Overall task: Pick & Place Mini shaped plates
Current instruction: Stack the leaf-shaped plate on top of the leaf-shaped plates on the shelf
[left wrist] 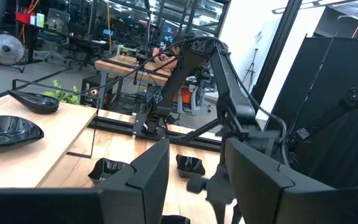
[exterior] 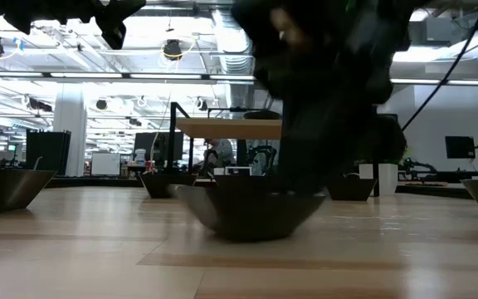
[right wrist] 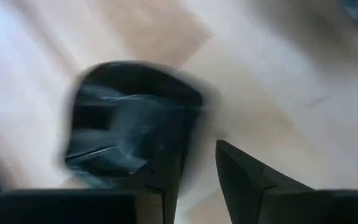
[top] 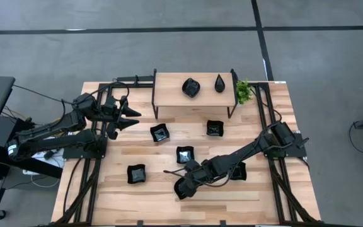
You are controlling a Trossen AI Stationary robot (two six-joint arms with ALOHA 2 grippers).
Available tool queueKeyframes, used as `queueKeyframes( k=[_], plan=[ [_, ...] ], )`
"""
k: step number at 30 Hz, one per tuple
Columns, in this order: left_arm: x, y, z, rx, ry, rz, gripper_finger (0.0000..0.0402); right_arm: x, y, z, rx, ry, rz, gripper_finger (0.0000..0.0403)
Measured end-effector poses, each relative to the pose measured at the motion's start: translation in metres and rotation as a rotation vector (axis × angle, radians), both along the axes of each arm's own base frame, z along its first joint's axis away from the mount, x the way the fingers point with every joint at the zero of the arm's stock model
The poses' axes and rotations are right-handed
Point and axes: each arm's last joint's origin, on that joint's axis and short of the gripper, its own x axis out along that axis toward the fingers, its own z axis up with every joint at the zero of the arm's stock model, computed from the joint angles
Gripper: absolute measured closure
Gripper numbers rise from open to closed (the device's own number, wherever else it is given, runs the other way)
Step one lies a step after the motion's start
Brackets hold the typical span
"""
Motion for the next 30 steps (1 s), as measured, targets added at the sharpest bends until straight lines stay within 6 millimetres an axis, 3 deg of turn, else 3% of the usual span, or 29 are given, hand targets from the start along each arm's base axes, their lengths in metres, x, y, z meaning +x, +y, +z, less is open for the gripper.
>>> queueKeyframes(
  k=[16,26,30],
  plan=[
    [0.0,0.0,0.0,0.004,-0.003,0.0,0.0243,0.0,0.002,0.0,0.014,-0.005,-0.038,0.0305],
    [0.0,0.0,0.0,0.006,-0.004,0.0,0.0243,-0.01,0.035,0.003,0.086,-0.053,-0.021,0.0305],
    [0.0,0.0,0.0,0.012,-0.004,0.0,0.0243,-0.009,0.035,0.004,0.095,-0.057,-0.037,0.0305]
  ],
)
